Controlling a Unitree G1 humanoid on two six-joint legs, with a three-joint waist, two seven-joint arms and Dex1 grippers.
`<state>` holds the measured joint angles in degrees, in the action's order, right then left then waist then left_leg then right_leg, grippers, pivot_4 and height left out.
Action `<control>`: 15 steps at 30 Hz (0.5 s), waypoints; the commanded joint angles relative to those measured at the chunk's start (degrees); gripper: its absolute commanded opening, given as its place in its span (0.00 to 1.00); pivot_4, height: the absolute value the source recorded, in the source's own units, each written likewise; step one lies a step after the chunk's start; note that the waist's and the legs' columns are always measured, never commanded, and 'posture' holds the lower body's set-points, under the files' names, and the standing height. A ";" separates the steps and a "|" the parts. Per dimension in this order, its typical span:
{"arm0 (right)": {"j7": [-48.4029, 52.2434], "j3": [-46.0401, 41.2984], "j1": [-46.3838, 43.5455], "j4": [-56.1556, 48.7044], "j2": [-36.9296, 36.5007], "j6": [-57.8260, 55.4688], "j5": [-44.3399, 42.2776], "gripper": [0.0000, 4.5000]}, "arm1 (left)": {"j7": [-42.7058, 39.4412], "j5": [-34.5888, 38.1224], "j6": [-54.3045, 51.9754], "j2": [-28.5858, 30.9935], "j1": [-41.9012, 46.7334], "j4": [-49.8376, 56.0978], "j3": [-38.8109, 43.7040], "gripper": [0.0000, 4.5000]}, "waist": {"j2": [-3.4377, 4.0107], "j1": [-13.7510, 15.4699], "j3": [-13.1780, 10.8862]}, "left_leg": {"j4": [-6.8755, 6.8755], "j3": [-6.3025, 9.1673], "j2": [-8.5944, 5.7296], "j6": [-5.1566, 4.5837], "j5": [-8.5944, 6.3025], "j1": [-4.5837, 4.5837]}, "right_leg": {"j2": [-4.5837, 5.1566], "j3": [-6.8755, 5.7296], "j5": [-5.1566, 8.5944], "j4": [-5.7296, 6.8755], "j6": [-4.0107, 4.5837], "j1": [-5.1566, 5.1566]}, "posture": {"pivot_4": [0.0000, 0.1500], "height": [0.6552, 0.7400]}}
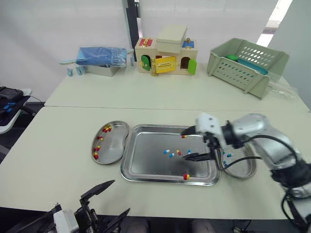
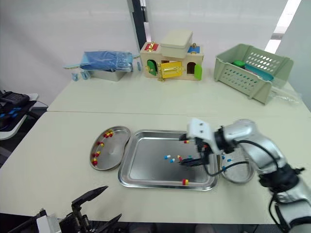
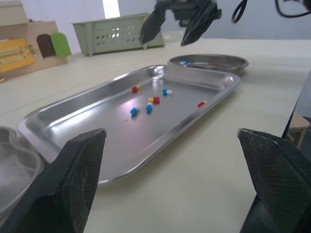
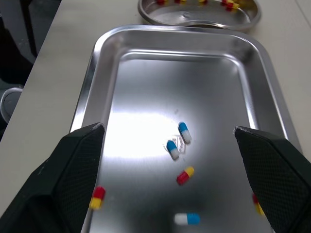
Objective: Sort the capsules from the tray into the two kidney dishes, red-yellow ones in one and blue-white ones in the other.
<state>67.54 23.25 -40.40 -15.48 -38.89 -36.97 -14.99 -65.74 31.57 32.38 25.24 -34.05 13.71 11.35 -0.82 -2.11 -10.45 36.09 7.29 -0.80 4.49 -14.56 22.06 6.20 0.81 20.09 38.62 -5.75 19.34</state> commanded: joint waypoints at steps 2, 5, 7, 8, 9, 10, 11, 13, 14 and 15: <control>-2.37 5.32 -4.47 4.71 4.88 1.57 5.53 0.99 | 3.90 -1.12 -3.33 0.96 -0.51 5.58 -0.76 1.00 | -0.01 0.09 0.00 | 0.00 0.02 0.01 0.00 0.00 0.01 | -0.01 -0.02 0.00 -0.02 0.00 0.01 | 1.00 1.00; -3.64 8.22 -7.33 9.90 8.28 3.80 9.54 0.87 | 6.29 -1.93 -5.69 1.22 -0.77 8.93 -1.29 1.00 | -0.01 0.12 0.00 | 0.00 0.02 0.01 0.00 0.00 0.01 | -0.02 -0.02 -0.01 0.00 0.02 0.02 | 1.00 1.00; -3.61 9.71 -8.50 12.16 9.58 4.27 11.38 0.72 | 7.41 -2.29 -6.80 1.37 -1.12 10.51 -1.46 1.00 | -0.01 0.09 0.00 | 0.00 0.03 0.03 0.00 0.00 0.01 | -0.04 -0.01 -0.01 0.01 0.03 0.05 | 1.00 1.00; -3.16 10.27 -8.95 12.77 9.77 4.09 11.95 0.64 | 7.83 -2.39 -7.25 1.46 -1.36 11.15 -1.48 1.00 | -0.01 0.08 0.00 | 0.00 0.03 0.03 0.00 0.00 0.01 | -0.04 -0.01 -0.01 0.02 0.03 0.05 | 1.00 1.00; -2.65 10.74 -9.33 13.23 9.83 3.97 12.44 0.57 | 8.29 -2.50 -7.74 1.57 -1.59 11.74 -1.45 1.00 | -0.01 0.08 0.00 | -0.01 0.03 0.04 0.00 0.00 0.02 | -0.05 -0.01 -0.01 0.02 0.03 0.07 | 1.00 1.00; -2.39 11.03 -9.66 13.85 10.08 4.08 12.92 0.57 | 8.69 -2.57 -8.16 1.66 -1.77 12.25 -1.44 1.00 | -0.01 0.09 0.00 | -0.01 0.02 0.04 0.00 0.00 0.02 | -0.06 0.00 -0.01 0.02 0.03 0.08 | 1.00 1.00; -2.30 11.24 -10.05 14.63 10.40 4.35 13.41 0.57 | 9.08 -2.65 -8.49 1.77 -1.93 12.70 -1.44 1.00 | -0.01 0.09 0.00 | -0.01 0.02 0.04 0.00 0.00 0.02 | -0.06 0.00 -0.01 0.02 0.03 0.09 | 1.00 1.00; -2.21 11.50 -10.77 16.26 11.02 5.20 14.35 0.57 | 9.61 -2.69 -9.05 1.91 -2.11 13.34 -1.43 1.00 | -0.01 0.11 0.00 | -0.01 0.02 0.05 0.00 0.00 0.02 | -0.06 0.01 -0.02 0.04 0.04 0.10 | 1.00 1.00; -2.04 11.70 -11.09 17.00 11.22 5.60 14.96 0.57 | 9.84 -2.70 -9.23 2.00 -2.20 13.58 -1.45 1.00 | -0.01 0.10 0.00 | -0.01 0.02 0.05 0.01 0.00 0.02 | -0.06 0.02 -0.02 0.07 0.04 0.14 | 1.00 1.00; -1.96 11.94 -11.41 17.81 11.44 6.07 15.69 0.57 | 9.97 -2.69 -9.36 2.07 -2.26 13.70 -1.45 1.00 | -0.01 0.10 0.00 | -0.01 0.00 0.05 0.01 0.00 0.02 | -0.07 0.04 -0.02 0.10 0.04 0.16 | 1.00 1.00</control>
<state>65.22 35.38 -50.04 2.51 -27.77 -32.45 -0.52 -56.48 28.85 23.02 26.88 -35.73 25.22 9.85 -0.83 -2.01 -10.46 36.08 7.27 -0.76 4.50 -14.56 22.09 6.14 0.87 20.07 38.75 -5.71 19.54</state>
